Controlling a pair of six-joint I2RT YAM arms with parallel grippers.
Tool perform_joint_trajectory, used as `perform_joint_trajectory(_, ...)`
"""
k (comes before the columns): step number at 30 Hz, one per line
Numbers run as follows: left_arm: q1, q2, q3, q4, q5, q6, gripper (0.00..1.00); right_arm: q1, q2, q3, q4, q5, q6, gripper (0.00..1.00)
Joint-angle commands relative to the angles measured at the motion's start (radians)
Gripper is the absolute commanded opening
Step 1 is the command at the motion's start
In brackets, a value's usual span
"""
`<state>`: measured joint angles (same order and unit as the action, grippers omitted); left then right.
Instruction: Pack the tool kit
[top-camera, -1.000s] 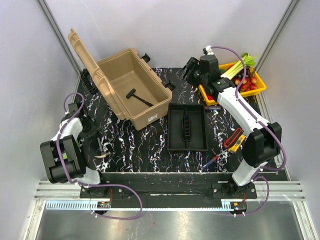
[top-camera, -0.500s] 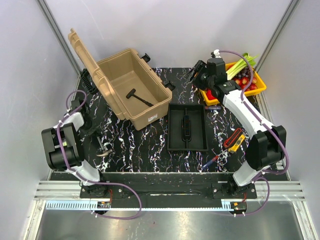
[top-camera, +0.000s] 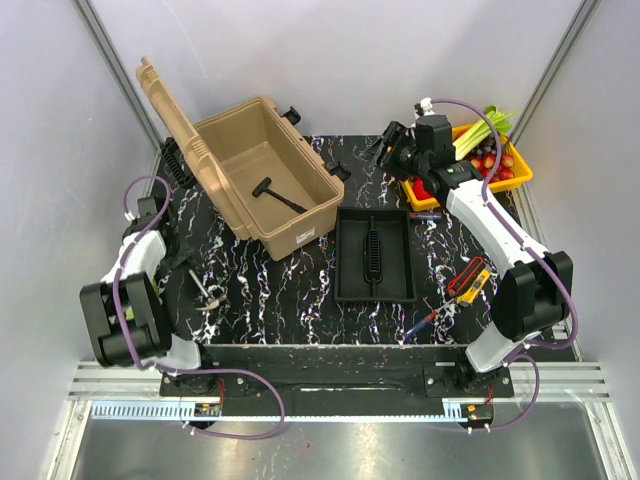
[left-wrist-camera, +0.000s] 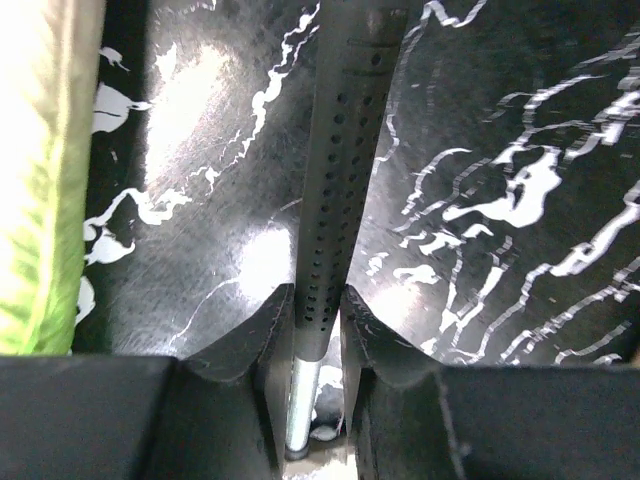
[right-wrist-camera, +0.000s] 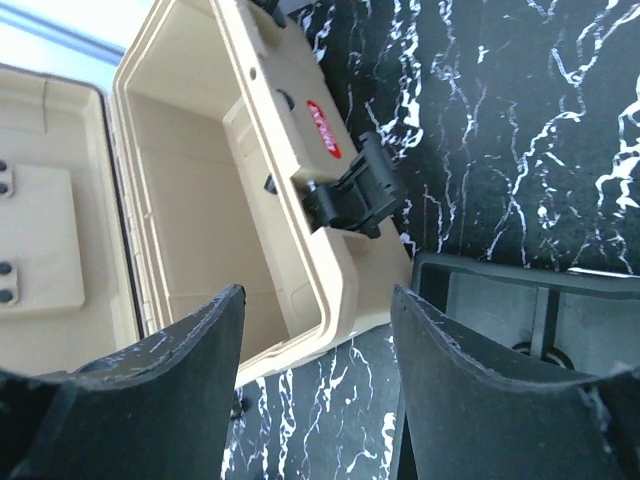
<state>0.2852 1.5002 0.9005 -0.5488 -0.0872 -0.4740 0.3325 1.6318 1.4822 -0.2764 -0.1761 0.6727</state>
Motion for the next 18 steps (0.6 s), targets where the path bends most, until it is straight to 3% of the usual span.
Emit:
perform_joint_trajectory(1, -0.038, -0.170, -0.005, -0.008, -0.071, -0.011, 0.00, -0.006, -0.020, 0.030, 0.060, -0.160, -0.077, 0.65)
perform_joint_trajectory(10, -0.099, -0.412, -0.074, -0.022, -0.203, -0.025, 0.00, -0.004, -0.069, -0.052, 0.115, -0.217, -0.064, 0.65)
perform_joint_trajectory(18, -0.236, -0.561, -0.117, -0.011, -0.356, -0.034, 0.00, -0.004, -0.135, -0.128, 0.132, -0.217, -0.062, 0.66)
